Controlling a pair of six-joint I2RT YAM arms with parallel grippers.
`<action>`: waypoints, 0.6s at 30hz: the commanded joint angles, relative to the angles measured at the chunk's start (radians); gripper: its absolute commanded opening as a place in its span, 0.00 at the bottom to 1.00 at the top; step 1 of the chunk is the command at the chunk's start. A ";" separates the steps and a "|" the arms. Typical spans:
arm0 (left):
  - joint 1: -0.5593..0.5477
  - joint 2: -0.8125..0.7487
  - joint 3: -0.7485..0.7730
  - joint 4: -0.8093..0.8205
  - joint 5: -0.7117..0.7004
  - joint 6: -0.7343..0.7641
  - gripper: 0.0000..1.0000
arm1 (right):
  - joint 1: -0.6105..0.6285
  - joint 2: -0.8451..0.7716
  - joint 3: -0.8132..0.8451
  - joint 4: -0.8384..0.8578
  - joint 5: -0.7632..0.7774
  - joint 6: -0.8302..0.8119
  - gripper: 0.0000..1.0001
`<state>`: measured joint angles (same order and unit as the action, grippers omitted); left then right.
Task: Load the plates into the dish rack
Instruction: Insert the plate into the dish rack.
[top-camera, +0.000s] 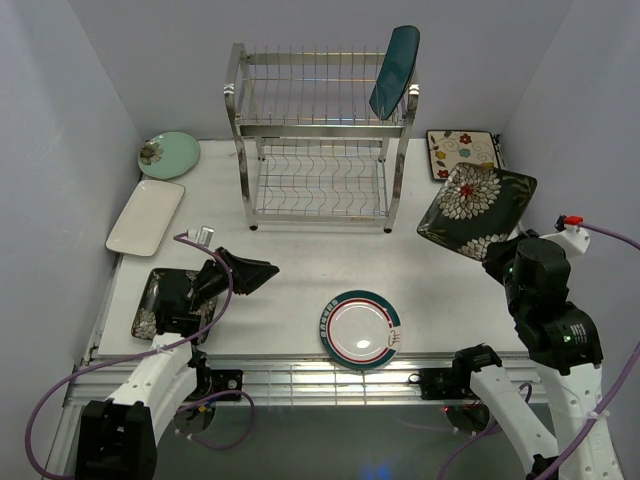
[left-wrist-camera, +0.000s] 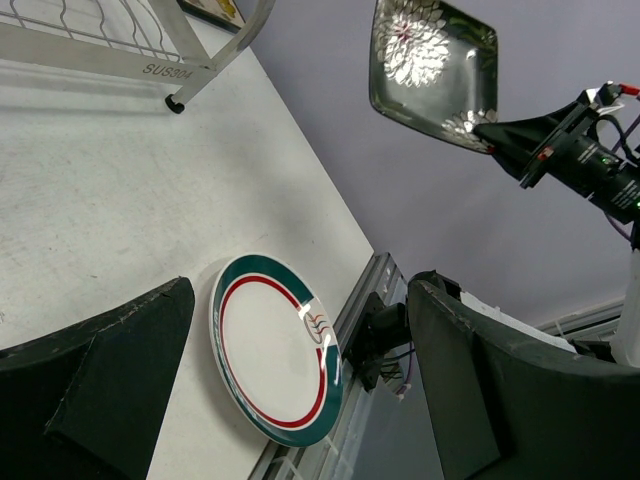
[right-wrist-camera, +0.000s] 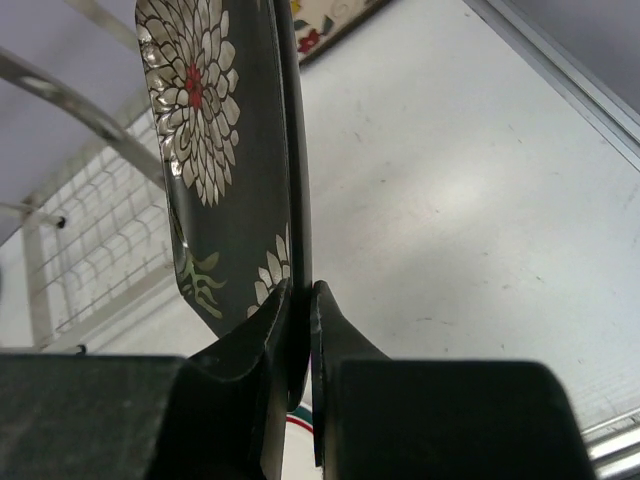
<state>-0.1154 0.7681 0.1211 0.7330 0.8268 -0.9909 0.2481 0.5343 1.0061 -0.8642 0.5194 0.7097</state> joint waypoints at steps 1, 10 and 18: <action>-0.003 -0.015 0.034 0.000 0.001 0.001 0.98 | -0.003 0.001 0.143 0.229 -0.076 -0.036 0.08; -0.004 0.000 0.035 0.000 0.005 0.000 0.98 | -0.001 0.039 0.291 0.241 -0.200 -0.111 0.08; -0.004 -0.010 0.032 0.000 0.002 -0.002 0.98 | -0.001 0.107 0.426 0.287 -0.326 -0.141 0.08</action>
<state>-0.1154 0.7704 0.1230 0.7330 0.8268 -0.9920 0.2485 0.6300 1.3262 -0.8337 0.2661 0.5777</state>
